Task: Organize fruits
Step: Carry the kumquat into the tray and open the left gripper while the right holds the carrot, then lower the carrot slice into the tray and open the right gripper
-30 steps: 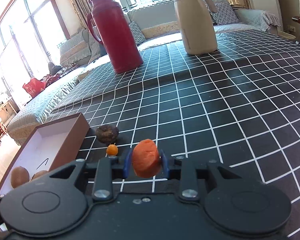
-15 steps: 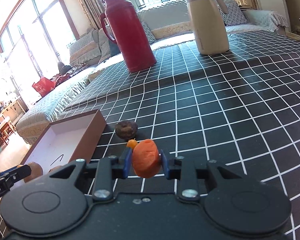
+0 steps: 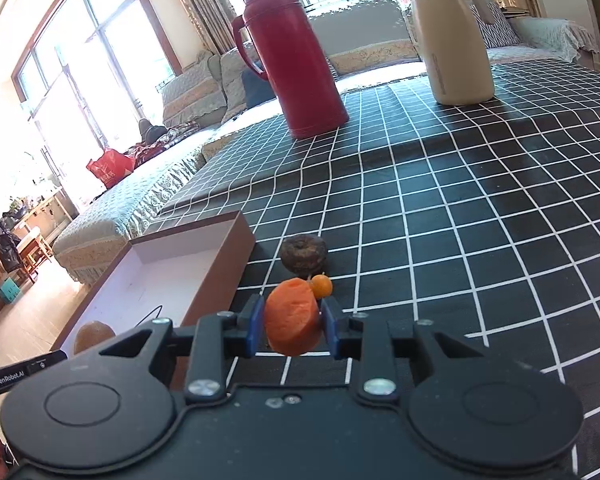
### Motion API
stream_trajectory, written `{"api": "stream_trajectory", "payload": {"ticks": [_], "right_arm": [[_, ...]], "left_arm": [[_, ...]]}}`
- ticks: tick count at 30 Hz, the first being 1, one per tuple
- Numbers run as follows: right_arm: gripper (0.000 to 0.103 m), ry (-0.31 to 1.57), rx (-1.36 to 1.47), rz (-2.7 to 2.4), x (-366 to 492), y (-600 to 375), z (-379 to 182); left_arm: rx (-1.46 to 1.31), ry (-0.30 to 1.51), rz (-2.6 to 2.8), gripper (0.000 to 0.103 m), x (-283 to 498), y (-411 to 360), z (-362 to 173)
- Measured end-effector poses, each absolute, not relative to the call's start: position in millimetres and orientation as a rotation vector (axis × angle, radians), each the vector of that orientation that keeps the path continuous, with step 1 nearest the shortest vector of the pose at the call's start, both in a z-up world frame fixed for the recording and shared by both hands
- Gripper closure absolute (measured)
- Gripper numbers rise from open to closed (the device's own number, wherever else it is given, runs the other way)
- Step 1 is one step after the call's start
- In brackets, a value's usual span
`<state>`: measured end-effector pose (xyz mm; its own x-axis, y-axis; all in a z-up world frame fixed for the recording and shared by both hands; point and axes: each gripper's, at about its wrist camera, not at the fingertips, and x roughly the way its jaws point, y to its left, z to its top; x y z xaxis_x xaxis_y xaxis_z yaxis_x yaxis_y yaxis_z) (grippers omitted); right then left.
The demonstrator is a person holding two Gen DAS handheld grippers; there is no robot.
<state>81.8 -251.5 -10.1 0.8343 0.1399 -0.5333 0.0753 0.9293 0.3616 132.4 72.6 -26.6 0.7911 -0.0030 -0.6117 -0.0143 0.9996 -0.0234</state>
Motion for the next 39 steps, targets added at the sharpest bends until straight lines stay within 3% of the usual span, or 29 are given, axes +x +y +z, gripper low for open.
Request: {"api": "stream_trajectory", "payload": {"ticks": [25,27,28,29,32,39], "right_arm": [[0.073,0.553,0.352,0.208,82.8,-209.0,1.3],[0.073,0.548,0.336,0.241,83.6,-199.2,2.6],[0.073,0.548,0.326,0.252,84.4,-194.3,3.5],[0.073,0.545,0.319,0.264,85.3,-190.5,4.0],[0.073,0.54,0.284,0.32,90.2,-173.9,6.4],[0.073,0.577,0.172,0.421,109.3,-124.4,-1.9]], "left_arm": [[0.021,0.642,0.003,0.08,81.6,61.1,-21.9],[0.024,0.632,0.029,0.06,79.0,61.7,-20.4],[0.024,0.618,0.054,0.031,76.5,63.7,-18.7],[-0.004,0.608,0.015,0.025,73.8,66.0,-16.6],[0.014,0.576,0.043,0.016,64.5,63.6,-14.6],[0.045,0.601,0.036,0.016,60.7,60.7,-17.6]]}}
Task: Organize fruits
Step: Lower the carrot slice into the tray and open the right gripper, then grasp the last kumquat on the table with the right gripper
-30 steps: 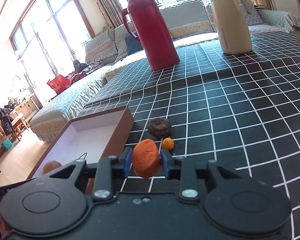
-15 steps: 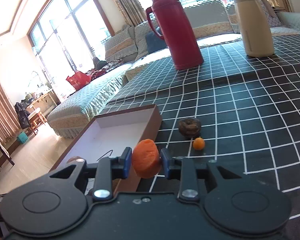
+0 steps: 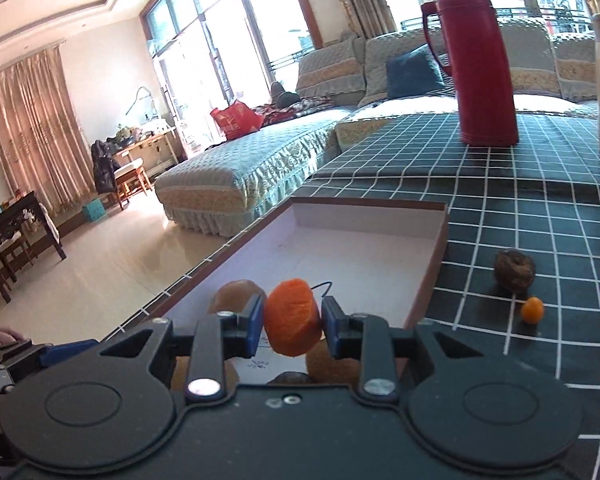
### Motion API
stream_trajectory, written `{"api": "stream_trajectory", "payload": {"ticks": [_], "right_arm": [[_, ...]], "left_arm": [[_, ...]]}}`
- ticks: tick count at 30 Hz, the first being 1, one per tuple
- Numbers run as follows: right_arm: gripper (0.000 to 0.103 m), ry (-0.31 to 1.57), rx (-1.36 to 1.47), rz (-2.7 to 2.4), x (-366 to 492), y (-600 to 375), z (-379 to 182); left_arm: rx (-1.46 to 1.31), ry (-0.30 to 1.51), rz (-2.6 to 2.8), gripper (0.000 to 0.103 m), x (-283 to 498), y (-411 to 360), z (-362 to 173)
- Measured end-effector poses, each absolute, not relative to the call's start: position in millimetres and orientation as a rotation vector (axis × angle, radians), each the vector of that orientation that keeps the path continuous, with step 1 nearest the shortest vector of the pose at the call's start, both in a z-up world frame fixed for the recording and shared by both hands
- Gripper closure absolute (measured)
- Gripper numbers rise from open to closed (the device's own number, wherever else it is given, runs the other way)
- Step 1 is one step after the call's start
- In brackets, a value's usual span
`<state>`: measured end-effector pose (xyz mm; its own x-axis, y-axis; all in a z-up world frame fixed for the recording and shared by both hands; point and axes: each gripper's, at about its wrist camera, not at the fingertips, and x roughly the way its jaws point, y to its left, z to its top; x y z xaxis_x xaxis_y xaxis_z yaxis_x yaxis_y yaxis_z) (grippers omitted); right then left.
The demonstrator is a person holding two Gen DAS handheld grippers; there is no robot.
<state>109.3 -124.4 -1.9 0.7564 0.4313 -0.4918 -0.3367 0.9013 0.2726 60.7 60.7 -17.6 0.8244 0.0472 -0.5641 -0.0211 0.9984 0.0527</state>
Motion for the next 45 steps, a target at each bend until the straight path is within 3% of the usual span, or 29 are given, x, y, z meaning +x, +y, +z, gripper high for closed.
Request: {"api": "stream_trajectory", "payload": {"ticks": [13,28,38,45], "right_arm": [[0.069,0.658,0.131,0.399,130.4,-103.0,-7.9],[0.068,0.601,0.257,0.275,76.8,-193.5,0.3],[0.067,0.597,0.203,0.064,79.2,-233.8,-25.7],[0.073,0.599,0.197,0.004,106.0,-246.8,-31.7]], "left_arm": [[0.056,0.607,0.128,0.016,66.0,65.1,-20.0],[0.062,0.575,0.127,0.016,64.6,51.8,-15.8],[0.038,0.564,0.05,0.016,65.7,21.8,-10.7],[-0.01,0.558,0.064,0.016,73.2,16.5,-8.4]]}}
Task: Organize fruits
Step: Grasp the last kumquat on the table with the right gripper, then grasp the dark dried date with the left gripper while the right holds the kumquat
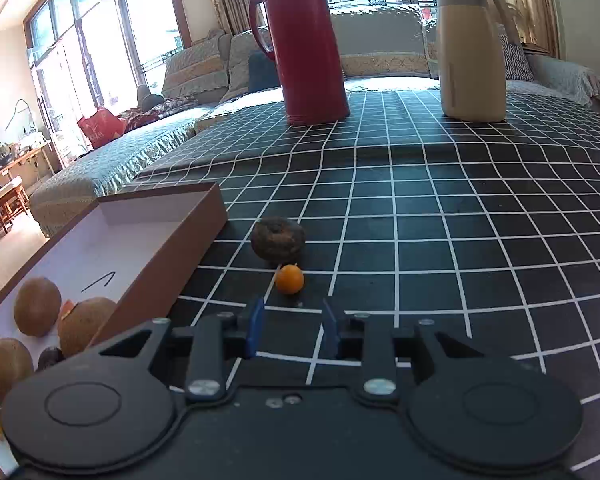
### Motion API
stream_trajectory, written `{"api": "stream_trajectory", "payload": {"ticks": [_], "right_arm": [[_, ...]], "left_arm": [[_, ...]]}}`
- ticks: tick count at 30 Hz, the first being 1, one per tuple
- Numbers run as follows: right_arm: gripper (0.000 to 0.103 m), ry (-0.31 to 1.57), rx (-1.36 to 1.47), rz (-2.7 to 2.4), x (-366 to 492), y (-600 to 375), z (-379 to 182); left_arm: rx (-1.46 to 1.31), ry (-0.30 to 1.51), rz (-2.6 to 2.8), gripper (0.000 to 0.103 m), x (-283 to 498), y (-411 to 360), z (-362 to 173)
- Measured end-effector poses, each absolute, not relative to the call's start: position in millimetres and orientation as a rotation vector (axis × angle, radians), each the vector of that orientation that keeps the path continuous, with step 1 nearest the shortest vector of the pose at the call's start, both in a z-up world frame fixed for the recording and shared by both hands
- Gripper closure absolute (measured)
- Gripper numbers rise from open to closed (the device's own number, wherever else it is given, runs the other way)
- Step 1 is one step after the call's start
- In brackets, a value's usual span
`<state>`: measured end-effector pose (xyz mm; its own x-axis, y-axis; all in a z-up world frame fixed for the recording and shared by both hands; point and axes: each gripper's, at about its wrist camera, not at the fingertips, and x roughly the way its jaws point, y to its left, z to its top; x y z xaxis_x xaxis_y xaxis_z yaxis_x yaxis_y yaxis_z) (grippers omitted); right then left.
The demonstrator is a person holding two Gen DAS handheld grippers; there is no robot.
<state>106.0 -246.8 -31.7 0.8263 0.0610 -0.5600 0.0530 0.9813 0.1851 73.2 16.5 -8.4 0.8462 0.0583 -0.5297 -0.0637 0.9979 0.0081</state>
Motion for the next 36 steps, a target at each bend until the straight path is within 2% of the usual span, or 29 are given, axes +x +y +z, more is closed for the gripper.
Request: {"api": "stream_trajectory", "payload": {"ticks": [10,14,24,36], "right_arm": [[0.078,0.643,0.159,0.022,147.9,-245.0,-44.2],[0.083,0.645,0.147,0.032,151.0,-243.4,-47.1],[0.084,0.641,0.14,-0.008,128.1,-256.5,-41.1],[0.084,0.633,0.169,-0.151,94.1,-299.9,-39.5]], "left_arm": [[-0.042,0.577,0.06,0.016,85.0,10.9,-11.1],[-0.042,0.579,0.049,0.016,88.1,5.8,-11.0],[-0.002,0.58,-0.031,0.016,88.0,-17.7,-8.8],[0.134,0.532,-0.246,0.016,98.2,-101.6,14.2]]}}
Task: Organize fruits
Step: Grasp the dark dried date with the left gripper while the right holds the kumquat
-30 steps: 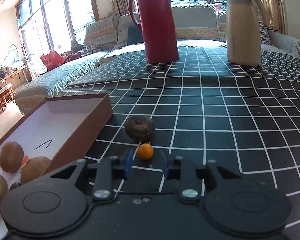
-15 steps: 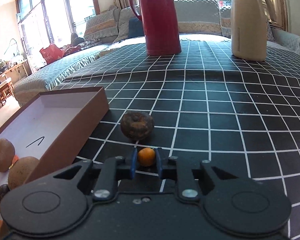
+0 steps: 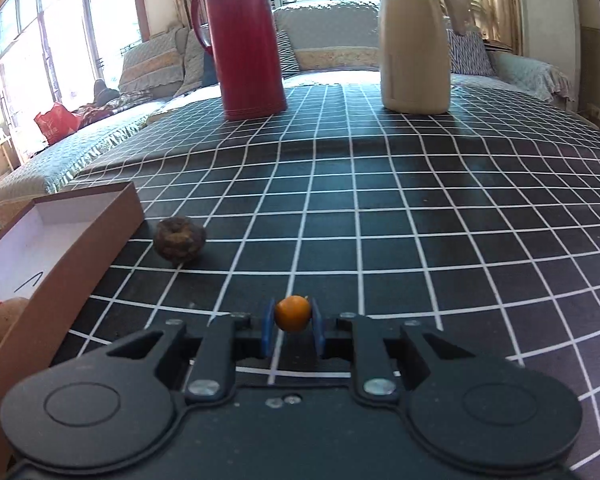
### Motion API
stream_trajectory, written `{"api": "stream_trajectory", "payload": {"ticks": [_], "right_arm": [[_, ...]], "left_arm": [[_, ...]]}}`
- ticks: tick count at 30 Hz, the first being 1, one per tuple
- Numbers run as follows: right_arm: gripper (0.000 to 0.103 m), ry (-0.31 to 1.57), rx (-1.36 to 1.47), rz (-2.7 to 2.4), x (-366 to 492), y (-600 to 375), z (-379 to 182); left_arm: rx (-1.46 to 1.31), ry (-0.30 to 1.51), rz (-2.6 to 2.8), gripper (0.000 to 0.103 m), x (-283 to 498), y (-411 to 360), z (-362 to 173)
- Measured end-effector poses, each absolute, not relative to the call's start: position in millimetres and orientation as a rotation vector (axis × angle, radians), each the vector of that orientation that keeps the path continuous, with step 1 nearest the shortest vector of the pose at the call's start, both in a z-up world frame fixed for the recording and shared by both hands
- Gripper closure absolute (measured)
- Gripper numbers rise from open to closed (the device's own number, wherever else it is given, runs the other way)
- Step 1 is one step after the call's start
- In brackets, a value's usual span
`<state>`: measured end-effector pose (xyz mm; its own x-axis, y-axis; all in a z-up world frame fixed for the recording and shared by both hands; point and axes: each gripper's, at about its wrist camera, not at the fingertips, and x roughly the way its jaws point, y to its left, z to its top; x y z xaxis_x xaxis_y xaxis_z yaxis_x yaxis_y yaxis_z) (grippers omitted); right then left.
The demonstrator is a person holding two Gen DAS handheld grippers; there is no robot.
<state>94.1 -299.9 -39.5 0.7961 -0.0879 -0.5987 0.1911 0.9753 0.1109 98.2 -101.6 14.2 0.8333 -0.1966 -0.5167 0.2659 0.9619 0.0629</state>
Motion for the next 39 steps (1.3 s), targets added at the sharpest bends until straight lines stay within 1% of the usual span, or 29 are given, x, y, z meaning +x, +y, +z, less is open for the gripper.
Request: {"api": "stream_trajectory", "payload": {"ticks": [9,10,11,12,19,22,28,30,33,39], "right_arm": [[0.084,0.621,0.262,-0.218,82.8,-334.4,-40.5],[0.084,0.618,0.267,-0.224,82.2,-337.0,-40.7],[0.084,0.618,0.27,-0.23,81.7,-338.9,-41.0],[0.084,0.619,0.274,-0.235,80.6,-339.5,-40.8],[0.084,0.62,0.324,-0.258,76.8,-353.8,-44.6],[0.084,0.619,0.321,-0.254,76.0,-354.2,-44.9],[0.084,0.616,0.321,-0.252,76.4,-353.9,-45.8],[0.084,0.616,0.323,-0.25,76.9,-354.2,-45.8],[0.084,0.614,0.319,-0.252,76.7,-353.5,-46.5],[0.084,0.612,0.31,-0.255,77.5,-352.5,-47.1]], "left_arm": [[0.185,0.585,-0.31,0.016,154.6,-169.0,8.4],[0.181,0.59,-0.311,0.021,161.0,-173.0,6.2],[0.182,0.599,-0.307,0.031,166.3,-176.0,4.3],[0.186,0.619,-0.302,0.034,173.0,-179.9,0.7],[0.12,0.73,-0.249,0.037,213.7,-190.0,-22.6],[0.101,0.76,-0.234,0.041,224.5,-191.4,-30.7],[0.098,0.776,-0.208,0.043,239.3,-195.3,-43.7],[0.108,0.766,-0.205,0.048,240.4,-195.4,-45.6],[0.109,0.753,-0.221,0.059,239.4,-194.6,-45.7],[0.126,0.724,-0.243,0.06,229.6,-192.5,-43.2]]}}
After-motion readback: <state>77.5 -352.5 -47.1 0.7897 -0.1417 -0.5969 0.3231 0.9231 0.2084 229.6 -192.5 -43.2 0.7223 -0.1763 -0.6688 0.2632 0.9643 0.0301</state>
